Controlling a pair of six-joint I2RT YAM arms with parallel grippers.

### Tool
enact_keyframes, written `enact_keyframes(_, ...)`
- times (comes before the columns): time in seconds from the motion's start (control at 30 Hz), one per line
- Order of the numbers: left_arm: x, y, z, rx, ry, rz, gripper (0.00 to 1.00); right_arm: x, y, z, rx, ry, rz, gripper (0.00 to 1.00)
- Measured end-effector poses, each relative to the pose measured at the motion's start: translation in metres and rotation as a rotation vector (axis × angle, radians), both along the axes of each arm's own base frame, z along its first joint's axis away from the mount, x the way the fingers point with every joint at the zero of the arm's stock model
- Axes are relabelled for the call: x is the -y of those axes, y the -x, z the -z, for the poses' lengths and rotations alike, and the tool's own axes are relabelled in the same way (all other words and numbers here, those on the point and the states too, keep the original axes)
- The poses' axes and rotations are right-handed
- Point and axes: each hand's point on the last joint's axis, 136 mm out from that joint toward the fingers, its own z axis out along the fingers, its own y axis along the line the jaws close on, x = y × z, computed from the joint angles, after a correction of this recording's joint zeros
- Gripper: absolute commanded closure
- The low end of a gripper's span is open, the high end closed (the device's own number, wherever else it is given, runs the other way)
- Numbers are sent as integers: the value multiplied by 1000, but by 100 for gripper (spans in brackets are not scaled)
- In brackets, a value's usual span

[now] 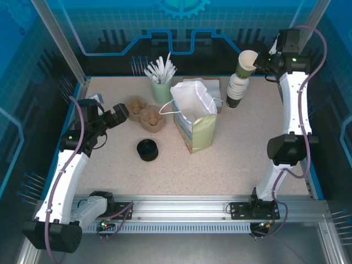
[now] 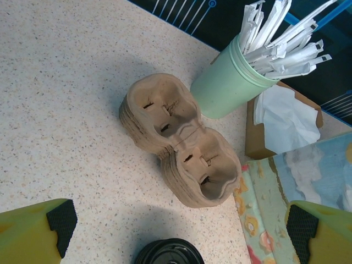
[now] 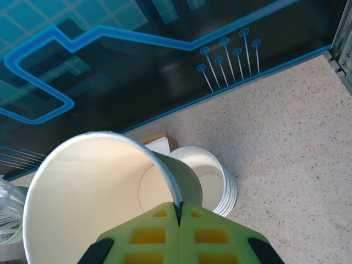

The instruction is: Pack the takeout coffee

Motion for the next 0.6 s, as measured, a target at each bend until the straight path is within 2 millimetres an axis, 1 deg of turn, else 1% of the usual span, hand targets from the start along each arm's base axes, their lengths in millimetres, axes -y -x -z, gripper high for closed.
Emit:
enact_keyframes(0.17, 2, 6, -3, -10, 8, 12, 1, -3, 23, -27, 40, -5, -14, 100)
enact_keyframes(0.23, 4, 9, -4, -19, 11, 18, 2, -5, 41, -37, 55, -2, -21, 100)
enact_keyframes(0.33, 9, 14, -2, -37, 10, 40, 3, -5, 76, -42, 59, 0, -26, 100)
enact_keyframes(0.43, 21, 21, 2, -63, 10, 87, 4, -7, 113, -32, 34, 3, -33, 100)
enact_keyframes(0.5, 29, 24, 4, -74, 12, 116, 5, -10, 130, -23, 17, 4, -42, 100)
enact_keyframes(0.57, 37, 28, 12, -90, 11, 146, 5, -16, 147, -6, -6, -8, -63, 100)
enact_keyframes(0.6, 40, 30, 17, -101, 10, 155, 5, -19, 158, 8, -35, -17, -73, 100)
